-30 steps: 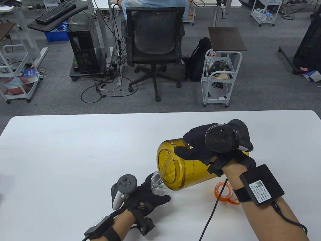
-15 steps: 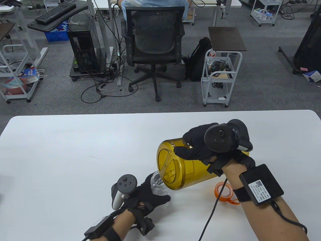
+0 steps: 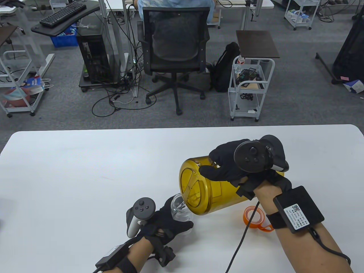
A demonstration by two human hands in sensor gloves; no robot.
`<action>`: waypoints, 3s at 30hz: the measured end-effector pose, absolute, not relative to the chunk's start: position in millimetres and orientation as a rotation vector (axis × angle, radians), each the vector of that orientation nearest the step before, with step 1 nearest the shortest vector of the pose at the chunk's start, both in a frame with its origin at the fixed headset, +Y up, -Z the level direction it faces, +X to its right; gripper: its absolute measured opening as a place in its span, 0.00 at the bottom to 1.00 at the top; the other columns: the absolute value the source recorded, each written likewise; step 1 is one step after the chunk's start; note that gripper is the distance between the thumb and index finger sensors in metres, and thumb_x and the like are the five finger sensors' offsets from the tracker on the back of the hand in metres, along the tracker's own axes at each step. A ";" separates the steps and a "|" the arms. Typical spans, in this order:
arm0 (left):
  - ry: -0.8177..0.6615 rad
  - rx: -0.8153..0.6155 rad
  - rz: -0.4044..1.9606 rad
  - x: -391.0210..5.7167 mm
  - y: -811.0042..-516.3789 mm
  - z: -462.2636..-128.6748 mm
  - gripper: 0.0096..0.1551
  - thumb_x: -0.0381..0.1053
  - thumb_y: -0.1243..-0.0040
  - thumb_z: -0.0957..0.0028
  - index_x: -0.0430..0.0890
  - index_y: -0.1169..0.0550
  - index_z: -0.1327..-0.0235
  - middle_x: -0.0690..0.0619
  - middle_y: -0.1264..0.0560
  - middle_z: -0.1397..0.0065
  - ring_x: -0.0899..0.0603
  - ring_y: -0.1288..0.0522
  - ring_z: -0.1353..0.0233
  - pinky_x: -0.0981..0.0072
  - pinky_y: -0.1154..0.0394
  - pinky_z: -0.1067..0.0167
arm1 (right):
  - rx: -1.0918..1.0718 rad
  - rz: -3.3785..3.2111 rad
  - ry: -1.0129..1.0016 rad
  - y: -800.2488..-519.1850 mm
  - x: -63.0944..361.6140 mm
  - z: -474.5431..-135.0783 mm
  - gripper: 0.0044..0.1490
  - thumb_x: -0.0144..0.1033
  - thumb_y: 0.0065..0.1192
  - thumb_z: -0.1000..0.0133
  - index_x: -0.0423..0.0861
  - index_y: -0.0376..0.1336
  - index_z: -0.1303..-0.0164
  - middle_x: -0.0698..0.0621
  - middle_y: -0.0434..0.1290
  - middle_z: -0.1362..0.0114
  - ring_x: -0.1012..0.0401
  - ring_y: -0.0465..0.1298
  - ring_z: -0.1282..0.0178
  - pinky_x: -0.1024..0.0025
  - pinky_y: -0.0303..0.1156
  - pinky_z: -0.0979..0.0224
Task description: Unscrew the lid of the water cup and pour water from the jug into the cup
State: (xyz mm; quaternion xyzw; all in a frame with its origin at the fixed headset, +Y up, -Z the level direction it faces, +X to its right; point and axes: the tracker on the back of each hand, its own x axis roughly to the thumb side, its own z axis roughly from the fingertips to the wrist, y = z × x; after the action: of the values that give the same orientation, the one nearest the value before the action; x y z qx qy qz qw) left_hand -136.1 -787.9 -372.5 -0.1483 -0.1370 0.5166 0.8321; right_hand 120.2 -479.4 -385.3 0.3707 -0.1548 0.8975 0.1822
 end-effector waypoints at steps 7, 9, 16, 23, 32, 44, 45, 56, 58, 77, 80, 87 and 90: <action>-0.290 -0.314 1.095 -136.1 -788.1 -372.2 0.67 0.72 0.13 0.66 0.67 0.45 0.20 0.60 0.39 0.16 0.42 0.34 0.14 0.39 0.36 0.21 | 1.050 2.536 -0.450 -479.0 119.6 -384.3 0.37 0.74 0.72 0.58 0.47 0.80 0.71 0.45 0.83 0.67 0.53 0.82 0.75 0.46 0.83 0.59; -0.290 -0.314 1.095 -136.1 -788.1 -372.2 0.67 0.72 0.13 0.66 0.67 0.45 0.20 0.60 0.39 0.16 0.42 0.34 0.14 0.39 0.36 0.21 | 1.053 2.539 -0.451 -478.8 119.0 -384.1 0.37 0.74 0.72 0.58 0.47 0.80 0.71 0.45 0.83 0.67 0.53 0.82 0.75 0.46 0.83 0.60; -0.290 -0.314 1.094 -136.1 -788.1 -372.3 0.67 0.72 0.13 0.66 0.67 0.45 0.20 0.60 0.39 0.16 0.42 0.34 0.14 0.39 0.36 0.21 | 1.057 2.543 -0.451 -478.5 117.9 -384.0 0.37 0.74 0.72 0.58 0.47 0.80 0.71 0.45 0.83 0.67 0.53 0.82 0.75 0.46 0.83 0.60; -0.290 -0.314 1.094 -136.1 -788.2 -372.3 0.67 0.72 0.13 0.66 0.67 0.45 0.21 0.60 0.39 0.16 0.42 0.34 0.14 0.39 0.36 0.21 | 1.053 2.542 -0.450 -478.6 118.3 -383.9 0.37 0.74 0.71 0.58 0.47 0.80 0.71 0.45 0.83 0.67 0.53 0.82 0.75 0.46 0.83 0.59; -0.289 -0.314 1.093 -136.1 -788.1 -372.3 0.67 0.72 0.13 0.66 0.67 0.45 0.21 0.59 0.39 0.16 0.42 0.34 0.14 0.39 0.36 0.21 | 1.055 2.545 -0.455 -478.1 117.8 -384.1 0.37 0.74 0.71 0.58 0.47 0.80 0.71 0.45 0.83 0.67 0.53 0.82 0.75 0.46 0.83 0.59; -0.289 -0.312 1.090 -136.0 -788.0 -372.0 0.67 0.72 0.13 0.66 0.67 0.45 0.20 0.59 0.39 0.16 0.42 0.34 0.14 0.39 0.36 0.21 | 1.053 2.558 -0.450 -477.8 116.0 -382.6 0.37 0.74 0.71 0.58 0.47 0.80 0.71 0.45 0.83 0.67 0.53 0.82 0.75 0.47 0.83 0.60; -0.289 -0.312 1.090 -136.0 -788.0 -372.0 0.67 0.72 0.13 0.66 0.67 0.45 0.21 0.59 0.39 0.16 0.42 0.34 0.14 0.39 0.36 0.21 | 1.053 2.559 -0.454 -477.7 115.7 -382.5 0.37 0.74 0.71 0.58 0.47 0.80 0.71 0.45 0.83 0.67 0.53 0.82 0.75 0.47 0.83 0.60; -0.288 -0.313 1.090 -135.9 -788.0 -372.0 0.67 0.72 0.13 0.65 0.67 0.45 0.20 0.58 0.39 0.16 0.42 0.34 0.14 0.39 0.36 0.21 | 1.061 2.570 -0.466 -477.3 113.8 -382.3 0.37 0.74 0.71 0.58 0.47 0.80 0.71 0.45 0.83 0.67 0.53 0.82 0.75 0.47 0.83 0.60; -0.288 -0.313 1.090 -135.9 -788.1 -372.0 0.67 0.72 0.13 0.66 0.67 0.45 0.20 0.59 0.39 0.16 0.42 0.34 0.14 0.39 0.36 0.21 | 1.060 2.571 -0.467 -477.3 113.7 -382.4 0.37 0.74 0.71 0.58 0.47 0.80 0.71 0.45 0.83 0.67 0.53 0.82 0.75 0.47 0.83 0.60; -0.288 -0.314 1.089 -135.9 -788.1 -372.0 0.67 0.72 0.13 0.66 0.67 0.45 0.20 0.59 0.39 0.16 0.42 0.34 0.14 0.39 0.36 0.21 | 1.080 2.586 -0.471 -475.3 107.4 -380.0 0.37 0.74 0.71 0.58 0.47 0.80 0.71 0.45 0.83 0.67 0.53 0.82 0.75 0.47 0.83 0.60; -0.288 -0.314 1.089 -135.9 -788.1 -372.0 0.67 0.72 0.13 0.66 0.67 0.45 0.20 0.59 0.39 0.16 0.42 0.34 0.14 0.39 0.36 0.21 | 1.082 2.583 -0.472 -475.4 107.4 -379.7 0.37 0.74 0.71 0.58 0.47 0.80 0.71 0.45 0.83 0.67 0.53 0.82 0.75 0.47 0.83 0.59; -0.288 -0.314 1.089 -135.9 -788.1 -372.0 0.67 0.72 0.13 0.65 0.67 0.45 0.20 0.58 0.39 0.16 0.42 0.35 0.14 0.39 0.36 0.21 | 1.090 2.587 -0.469 -474.8 105.4 -379.1 0.37 0.74 0.71 0.58 0.47 0.80 0.71 0.45 0.83 0.67 0.53 0.82 0.75 0.47 0.83 0.59; -0.288 -0.314 1.089 -135.9 -788.1 -372.0 0.67 0.72 0.13 0.66 0.67 0.45 0.21 0.59 0.39 0.16 0.42 0.34 0.14 0.39 0.36 0.21 | 1.090 2.590 -0.468 -474.6 104.9 -379.1 0.37 0.74 0.71 0.58 0.47 0.80 0.71 0.45 0.83 0.67 0.53 0.82 0.75 0.47 0.83 0.59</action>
State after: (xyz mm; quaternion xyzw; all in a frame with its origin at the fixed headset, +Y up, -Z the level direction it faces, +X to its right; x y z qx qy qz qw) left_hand -135.9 -788.1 -372.0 -0.1483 -0.1357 0.5142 0.8338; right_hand 104.9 -474.6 -379.1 0.3784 -0.1626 0.8995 0.1460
